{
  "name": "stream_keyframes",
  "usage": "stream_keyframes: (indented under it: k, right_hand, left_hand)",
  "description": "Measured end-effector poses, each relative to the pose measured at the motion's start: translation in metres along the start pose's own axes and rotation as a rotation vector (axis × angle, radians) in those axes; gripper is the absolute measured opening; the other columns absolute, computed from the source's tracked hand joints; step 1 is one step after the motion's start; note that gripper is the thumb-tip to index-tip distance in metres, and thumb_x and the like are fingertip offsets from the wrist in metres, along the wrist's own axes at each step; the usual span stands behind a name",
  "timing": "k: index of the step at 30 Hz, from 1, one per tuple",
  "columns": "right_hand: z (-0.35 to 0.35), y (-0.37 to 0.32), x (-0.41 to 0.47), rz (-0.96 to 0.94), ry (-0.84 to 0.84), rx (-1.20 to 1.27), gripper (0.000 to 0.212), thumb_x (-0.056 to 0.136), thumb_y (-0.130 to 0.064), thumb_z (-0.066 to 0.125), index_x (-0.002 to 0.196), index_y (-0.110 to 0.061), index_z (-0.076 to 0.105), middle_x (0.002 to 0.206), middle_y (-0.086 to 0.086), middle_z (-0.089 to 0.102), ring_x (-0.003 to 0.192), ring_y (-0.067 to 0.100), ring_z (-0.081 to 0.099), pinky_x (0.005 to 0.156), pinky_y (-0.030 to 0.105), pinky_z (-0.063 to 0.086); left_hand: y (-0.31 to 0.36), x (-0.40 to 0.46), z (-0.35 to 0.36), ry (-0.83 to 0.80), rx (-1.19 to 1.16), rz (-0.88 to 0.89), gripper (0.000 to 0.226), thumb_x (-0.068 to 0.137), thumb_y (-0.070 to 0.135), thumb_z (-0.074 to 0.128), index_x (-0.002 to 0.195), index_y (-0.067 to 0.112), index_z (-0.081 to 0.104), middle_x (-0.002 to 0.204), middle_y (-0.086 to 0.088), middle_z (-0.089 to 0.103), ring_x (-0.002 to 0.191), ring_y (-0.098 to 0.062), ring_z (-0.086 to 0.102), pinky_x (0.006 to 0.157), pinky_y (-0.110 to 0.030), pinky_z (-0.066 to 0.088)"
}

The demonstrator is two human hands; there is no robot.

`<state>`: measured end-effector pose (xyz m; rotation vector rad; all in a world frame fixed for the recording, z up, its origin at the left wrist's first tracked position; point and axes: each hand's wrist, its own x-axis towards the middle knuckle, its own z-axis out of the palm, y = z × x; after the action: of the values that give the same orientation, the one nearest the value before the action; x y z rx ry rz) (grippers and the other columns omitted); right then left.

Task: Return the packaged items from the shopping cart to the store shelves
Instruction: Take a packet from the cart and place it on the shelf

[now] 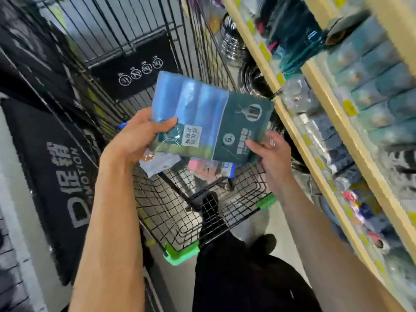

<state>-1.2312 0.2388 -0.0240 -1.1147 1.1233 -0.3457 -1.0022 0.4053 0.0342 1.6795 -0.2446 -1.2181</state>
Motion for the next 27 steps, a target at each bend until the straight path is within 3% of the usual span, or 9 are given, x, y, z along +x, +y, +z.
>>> stream_keyframes:
  k: [1,3,5,9,13,16,21,25,27]
  right_hand:
    - [-0.014,-0.009,-0.002,-0.049,0.026,-0.006,0.027,0.08,0.004,0.074,0.099,-0.013,0.063,0.087,-0.008,0.078,0.085,0.009,0.074,0.077,0.033,0.06]
    - [-0.044,-0.028,-0.011,-0.121,0.096,-0.014,0.028,0.079,0.004,0.075,0.098,-0.012,0.062,0.082,-0.007,0.078,0.078,0.011,0.075,0.069,0.033,0.061]
    - [-0.069,-0.041,-0.019,-0.15,0.186,0.012,0.03,0.078,0.003,0.077,0.101,-0.008,0.06,0.083,-0.003,0.078,0.075,0.013,0.074,0.065,0.033,0.061]
    - [-0.135,-0.061,-0.052,-0.289,0.436,0.05,0.039,0.063,-0.021,0.09,0.09,-0.01,0.064,0.096,0.029,0.07,0.084,0.023,0.068,0.078,0.063,0.056]
    - [-0.18,-0.078,-0.09,-0.356,0.625,0.093,0.032,0.074,-0.007,0.084,0.097,0.0,0.064,0.094,0.022,0.073,0.089,0.035,0.072,0.075,0.053,0.06]
    - [-0.223,-0.084,-0.115,-0.392,0.793,0.14,0.033,0.076,-0.012,0.083,0.103,-0.003,0.067,0.1,0.01,0.075,0.09,0.022,0.074,0.071,0.038,0.059]
    - [-0.285,-0.1,-0.135,-0.468,0.982,0.08,0.03,0.078,-0.011,0.078,0.106,-0.003,0.071,0.1,0.008,0.075,0.092,0.02,0.072,0.085,0.045,0.06]
    - [-0.314,-0.114,-0.144,-0.419,0.997,0.054,0.047,0.079,0.002,0.075,0.123,-0.008,0.065,0.115,0.003,0.071,0.105,0.014,0.068,0.09,0.031,0.058]
    - [-0.324,-0.123,-0.142,-0.407,1.019,0.023,0.042,0.08,0.001,0.075,0.119,-0.008,0.062,0.116,0.002,0.069,0.106,0.011,0.064,0.089,0.026,0.055]
  left_hand:
    - [0.009,0.006,0.012,-0.012,0.016,0.005,0.027,0.093,0.008,0.061,0.121,0.005,0.062,0.105,-0.012,0.073,0.073,-0.018,0.073,0.05,-0.032,0.059]
    - [0.023,0.017,0.041,-0.044,0.058,0.043,0.025,0.092,0.01,0.064,0.117,0.009,0.065,0.101,-0.007,0.076,0.083,-0.02,0.073,0.073,-0.04,0.062]
    - [0.039,0.03,0.066,-0.064,0.131,0.101,0.027,0.088,0.013,0.07,0.114,0.01,0.068,0.103,-0.008,0.075,0.094,-0.027,0.068,0.086,-0.042,0.055]
    - [0.08,0.049,0.147,-0.121,0.386,0.322,0.016,0.083,0.017,0.077,0.098,0.017,0.07,0.082,0.01,0.073,0.083,-0.018,0.066,0.072,-0.026,0.058]
    - [0.111,0.06,0.221,-0.195,0.598,0.45,0.033,0.068,0.042,0.084,0.086,0.022,0.064,0.084,0.002,0.071,0.073,-0.004,0.068,0.075,-0.026,0.056]
    - [0.13,0.064,0.287,-0.283,0.673,0.568,0.064,0.053,0.065,0.077,0.102,0.026,0.064,0.101,-0.002,0.074,0.095,-0.021,0.071,0.09,-0.046,0.056]
    - [0.161,0.052,0.396,-0.394,0.749,0.701,0.06,0.072,0.048,0.075,0.119,0.013,0.06,0.109,-0.01,0.07,0.099,-0.027,0.067,0.089,-0.048,0.055]
    - [0.178,0.05,0.456,-0.405,0.738,0.709,0.036,0.088,0.029,0.069,0.115,0.011,0.055,0.112,-0.017,0.065,0.104,-0.03,0.063,0.09,-0.041,0.05]
    - [0.188,0.049,0.472,-0.438,0.694,0.678,0.04,0.088,0.026,0.068,0.119,0.007,0.053,0.107,-0.011,0.063,0.101,-0.026,0.061,0.09,-0.037,0.049]
